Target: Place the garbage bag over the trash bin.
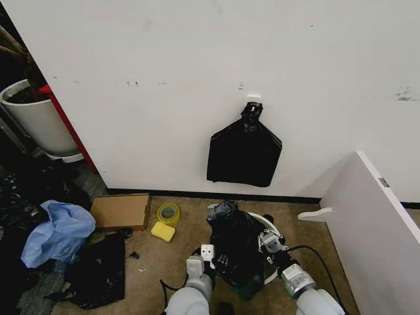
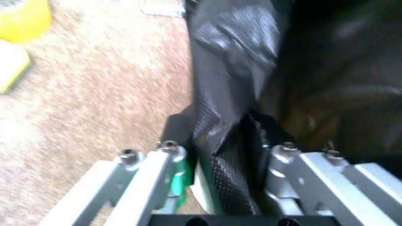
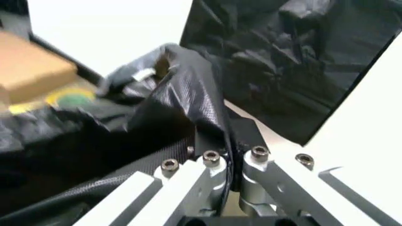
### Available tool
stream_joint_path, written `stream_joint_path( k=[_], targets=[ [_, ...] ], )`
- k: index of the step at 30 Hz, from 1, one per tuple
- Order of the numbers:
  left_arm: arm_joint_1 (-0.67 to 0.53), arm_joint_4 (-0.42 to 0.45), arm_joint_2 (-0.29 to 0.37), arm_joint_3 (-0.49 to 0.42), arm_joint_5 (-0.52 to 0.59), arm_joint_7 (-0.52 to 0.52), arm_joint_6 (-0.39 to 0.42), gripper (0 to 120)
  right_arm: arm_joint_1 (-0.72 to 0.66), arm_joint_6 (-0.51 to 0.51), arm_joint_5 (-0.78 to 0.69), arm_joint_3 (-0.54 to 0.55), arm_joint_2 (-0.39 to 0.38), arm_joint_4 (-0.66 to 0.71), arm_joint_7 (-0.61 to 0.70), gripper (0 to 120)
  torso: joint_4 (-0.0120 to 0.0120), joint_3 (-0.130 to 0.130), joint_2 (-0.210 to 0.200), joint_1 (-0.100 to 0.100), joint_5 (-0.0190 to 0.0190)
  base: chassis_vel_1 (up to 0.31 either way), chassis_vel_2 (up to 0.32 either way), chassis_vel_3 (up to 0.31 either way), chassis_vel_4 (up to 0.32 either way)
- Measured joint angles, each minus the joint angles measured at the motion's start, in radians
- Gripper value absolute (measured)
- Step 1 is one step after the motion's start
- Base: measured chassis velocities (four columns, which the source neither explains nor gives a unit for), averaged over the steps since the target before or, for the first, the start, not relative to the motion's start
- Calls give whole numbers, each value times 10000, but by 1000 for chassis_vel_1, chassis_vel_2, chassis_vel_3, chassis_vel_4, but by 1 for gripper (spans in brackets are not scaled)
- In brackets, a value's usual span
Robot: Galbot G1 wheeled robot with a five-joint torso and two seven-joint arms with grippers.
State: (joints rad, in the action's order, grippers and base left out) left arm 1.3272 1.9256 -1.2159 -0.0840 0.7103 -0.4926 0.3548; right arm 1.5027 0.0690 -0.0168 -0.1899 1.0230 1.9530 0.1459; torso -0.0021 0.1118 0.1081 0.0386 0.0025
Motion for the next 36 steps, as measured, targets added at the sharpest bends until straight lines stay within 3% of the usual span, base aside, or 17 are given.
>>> stream_joint_path(
  k=[4, 9, 16, 24, 36],
  targets=[
    [320, 273, 314, 552, -33, 522, -221, 8, 3, 188, -1223, 122, -50, 273, -41, 0, 2, 0, 0, 0, 0, 0, 0, 0, 0],
    [662, 422, 613, 1023, -740, 1160, -732, 5, 88, 181, -3375, 147, -94, 873, -469, 0, 0, 0, 0, 0, -1, 0, 0, 0, 0],
    [1185, 799, 964, 1739, -1737, 1817, -1560, 5, 68, -1291, -5530, -73, 14, 1742, 645, 0, 2, 0, 0, 0, -2, 0, 0, 0, 0],
    [1475, 1645, 1339, 2114, -1547, 2748, -2481, 5, 412, -2071, -6370, -317, 206, 2148, 2294, 0, 0, 0, 0, 0, -1, 0, 0, 0, 0],
    [1395, 1721, 1527, 2411, -1053, 3139, -2513, 5, 460, -1918, -6914, -901, 261, 2421, 2153, 0, 0, 0, 0, 0, 0, 0, 0, 0, 0]
  ],
)
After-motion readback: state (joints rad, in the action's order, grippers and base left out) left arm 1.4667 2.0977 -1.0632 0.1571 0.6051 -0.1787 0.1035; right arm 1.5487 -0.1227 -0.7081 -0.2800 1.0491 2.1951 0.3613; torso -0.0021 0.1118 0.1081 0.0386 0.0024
